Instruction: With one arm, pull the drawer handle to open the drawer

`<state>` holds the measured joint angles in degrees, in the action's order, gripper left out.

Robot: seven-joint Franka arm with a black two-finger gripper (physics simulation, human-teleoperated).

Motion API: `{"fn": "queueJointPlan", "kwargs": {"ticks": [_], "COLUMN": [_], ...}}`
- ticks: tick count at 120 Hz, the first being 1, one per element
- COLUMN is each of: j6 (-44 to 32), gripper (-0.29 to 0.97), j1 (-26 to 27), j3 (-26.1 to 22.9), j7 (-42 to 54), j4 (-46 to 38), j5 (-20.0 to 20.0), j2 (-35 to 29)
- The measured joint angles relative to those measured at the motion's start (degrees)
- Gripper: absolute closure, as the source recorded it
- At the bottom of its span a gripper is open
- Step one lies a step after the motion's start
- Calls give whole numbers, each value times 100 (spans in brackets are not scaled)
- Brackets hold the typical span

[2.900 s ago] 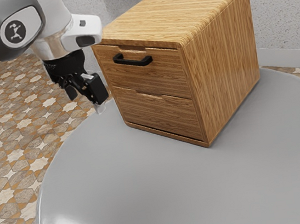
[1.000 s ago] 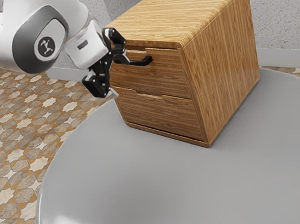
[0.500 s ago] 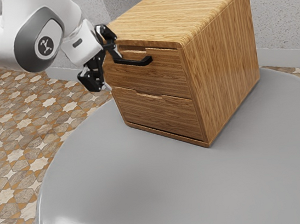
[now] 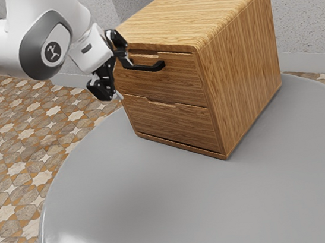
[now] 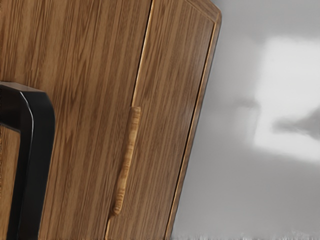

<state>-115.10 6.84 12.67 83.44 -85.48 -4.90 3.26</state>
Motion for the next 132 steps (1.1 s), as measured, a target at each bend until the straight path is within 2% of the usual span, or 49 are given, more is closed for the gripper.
{"fn": "queueJointPlan", "kwargs": {"ticks": [18,44,78,132], "j6": [-2,-39,-163,-264], "gripper": [17,27,31,33], "j1": [-25,-24,-54,-84], "j3": [2,-6,-24,-87], "j7": [-53,-111,-168,-87], "j4": [43,85,567,549], "j5": [-2,-9,-14,-4], "j2": [10,72,443,521]}}
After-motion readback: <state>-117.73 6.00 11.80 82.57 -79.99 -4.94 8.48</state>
